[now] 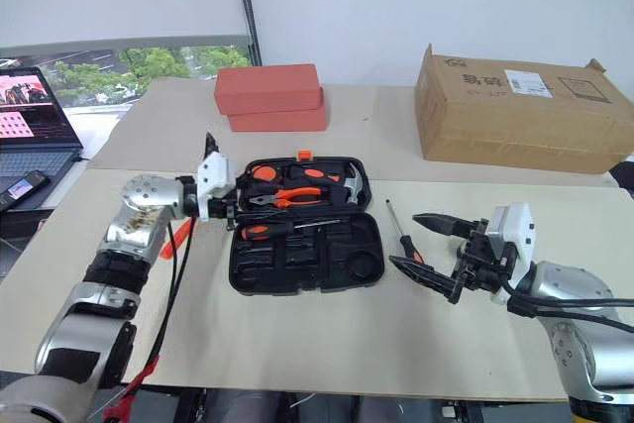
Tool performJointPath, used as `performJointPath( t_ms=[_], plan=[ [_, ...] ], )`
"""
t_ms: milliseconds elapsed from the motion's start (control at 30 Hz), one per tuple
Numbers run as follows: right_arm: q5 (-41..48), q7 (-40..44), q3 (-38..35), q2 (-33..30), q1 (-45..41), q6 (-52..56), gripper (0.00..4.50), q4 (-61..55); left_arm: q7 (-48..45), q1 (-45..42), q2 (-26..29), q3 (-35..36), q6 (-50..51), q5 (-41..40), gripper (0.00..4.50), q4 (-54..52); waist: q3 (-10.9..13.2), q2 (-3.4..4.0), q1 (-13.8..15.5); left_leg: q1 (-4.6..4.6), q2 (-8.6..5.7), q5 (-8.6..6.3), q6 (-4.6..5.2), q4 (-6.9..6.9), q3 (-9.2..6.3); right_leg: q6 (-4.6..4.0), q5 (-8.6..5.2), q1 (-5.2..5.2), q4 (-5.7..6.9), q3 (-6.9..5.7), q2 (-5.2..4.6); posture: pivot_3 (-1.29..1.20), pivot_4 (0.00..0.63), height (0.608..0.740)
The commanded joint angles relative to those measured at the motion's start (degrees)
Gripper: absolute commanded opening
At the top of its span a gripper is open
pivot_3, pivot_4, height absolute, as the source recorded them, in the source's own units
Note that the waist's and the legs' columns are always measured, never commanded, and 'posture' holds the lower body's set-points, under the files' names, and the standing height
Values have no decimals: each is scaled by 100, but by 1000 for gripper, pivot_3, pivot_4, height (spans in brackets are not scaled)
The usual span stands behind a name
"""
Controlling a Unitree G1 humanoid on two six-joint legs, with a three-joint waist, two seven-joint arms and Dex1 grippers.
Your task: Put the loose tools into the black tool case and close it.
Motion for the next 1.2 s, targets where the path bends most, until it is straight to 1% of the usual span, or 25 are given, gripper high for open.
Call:
performJointPath(
  t_ms=[33,100,133,300,367,433,567,600,633,700,800,867,933,967,1000,1067,1200],
  plan=[
    [-42,5,-48,-80,-102,-124,4500,-80,277,-88,-363,72,-182,-59,975,258,0,-1,6,-1,0,0,0,0,0,0,0,0,0,0,0,0,150,711],
    [-118,30,-12,-120,-63,-135,4500,-114,332,-110,-517,-32,-401,140,206,669,1,-1,5,0,-1,0,1,1,0,0,0,1,0,-1,-1,0,150,711],
    [-123,29,-13,-119,-50,-135,4500,-127,317,-115,-573,-87,-500,220,42,854,1,-1,4,-1,-1,-2,4,0,0,0,0,0,-1,-1,0,0,150,711],
    [-99,-30,-118,-128,45,-103,4500,-214,839,-258,-552,-558,-1049,1138,42,2054,-1,1,2,10,-1,-11,20,0,-2,-1,0,9,0,-1,0,0,150,711],
    [-94,-46,-151,-134,98,-93,4500,-248,910,-304,-520,-681,-1139,1315,42,2307,-4,2,0,24,0,-12,21,0,-4,5,-3,24,0,-1,-3,0,150,711],
    [-105,-70,-176,-140,162,-82,4500,-274,993,-339,-510,-756,-1155,1434,42,2492,-5,3,-12,46,3,-13,21,0,-9,35,-21,47,0,-1,-4,0,150,711],
    [-244,-130,-116,-189,303,-51,4500,-293,1029,-342,-522,-853,-1256,1546,42,2659,-9,3,-40,100,9,-14,18,0,-16,42,-27,95,-4,2,-17,0,150,711],
    [-365,-235,-63,-219,330,10,4500,-285,1053,-334,-536,-846,-1296,1545,42,2667,-13,5,-50,102,10,-14,18,0,-17,43,-26,97,-2,2,-26,0,150,711],
    [-703,-469,45,-222,313,-29,4500,-205,1052,-341,-565,-779,-1315,1465,42,2632,-15,5,-58,104,10,-14,18,0,-17,44,-26,98,-1,2,-29,0,150,711],
    [-1204,-1005,278,-240,218,209,4500,-30,909,-359,-603,-531,-1335,1135,42,2451,-22,14,-77,106,9,-13,17,1,-16,44,-25,97,2,4,-34,0,150,711],
    [-1403,-1552,432,22,-41,436,4500,178,622,-359,-601,-166,-1292,637,42,2041,-32,34,-89,99,10,-10,15,0,-16,43,-25,82,8,6,-35,0,150,711],
    [-1560,-1937,585,158,-216,794,4500,302,466,-327,-535,43,-1048,324,42,1630,-33,34,-98,64,13,-2,12,1,-16,38,-25,53,10,6,-26,0,150,711],
    [-1699,-2212,816,268,-403,1189,4500,434,-4,-172,-363,209,-453,-195,547,812,-32,33,-107,10,5,9,12,2,-12,27,-18,-4,23,12,-12,0,150,711],
    [-1737,-2297,890,298,-463,1313,4500,467,-204,-97,-291,246,-204,-389,793,478,-29,29,-121,-4,-4,17,6,0,-7,-8,3,-20,25,15,-11,0,150,711],
    [-1765,-2345,984,343,-537,1423,4500,520,-517,29,-126,281,295,-726,1155,-79,-29,28,-120,-6,-3,37,-28,4,-2,-11,3,-21,27,14,-6,0,150,711],
    [-1829,-2449,1143,367,-629,1688,4500,572,-859,218,175,308,1019,-1125,1878,-895,-28,29,-132,-18,-4,37,-29,0,-2,-6,-2,-26,16,8,-4,0,150,711],
    [-2040,-2651,1417,280,-708,2263,4500,683,-1068,504,803,305,1826,-1387,3367,-2008,-27,31,-131,-31,-7,33,-23,-3,-5,5,-8,-25,-8,5,-5,0,150,711]
  ],
)
